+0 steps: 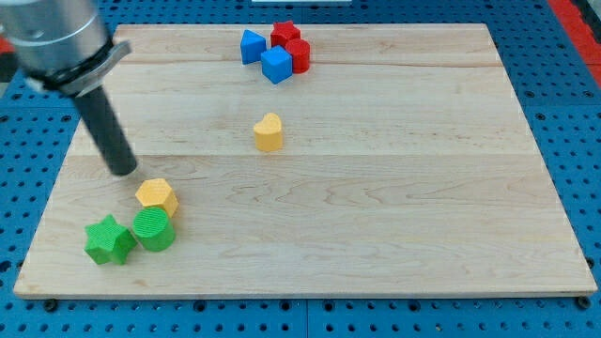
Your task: Move the yellow hexagon towards downside of yellow heart
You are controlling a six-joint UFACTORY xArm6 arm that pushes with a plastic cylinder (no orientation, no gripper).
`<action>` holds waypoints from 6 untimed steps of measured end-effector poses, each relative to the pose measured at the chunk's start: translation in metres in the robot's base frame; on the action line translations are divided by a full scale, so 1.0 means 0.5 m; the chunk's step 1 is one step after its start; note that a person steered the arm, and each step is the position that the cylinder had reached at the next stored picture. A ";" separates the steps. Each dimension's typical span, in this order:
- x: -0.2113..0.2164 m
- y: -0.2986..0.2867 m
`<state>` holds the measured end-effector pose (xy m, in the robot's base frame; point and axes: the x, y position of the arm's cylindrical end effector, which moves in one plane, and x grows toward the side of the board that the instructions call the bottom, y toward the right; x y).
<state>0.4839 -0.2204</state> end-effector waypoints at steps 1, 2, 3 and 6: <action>0.056 0.012; 0.062 0.090; 0.062 0.212; -0.212 0.131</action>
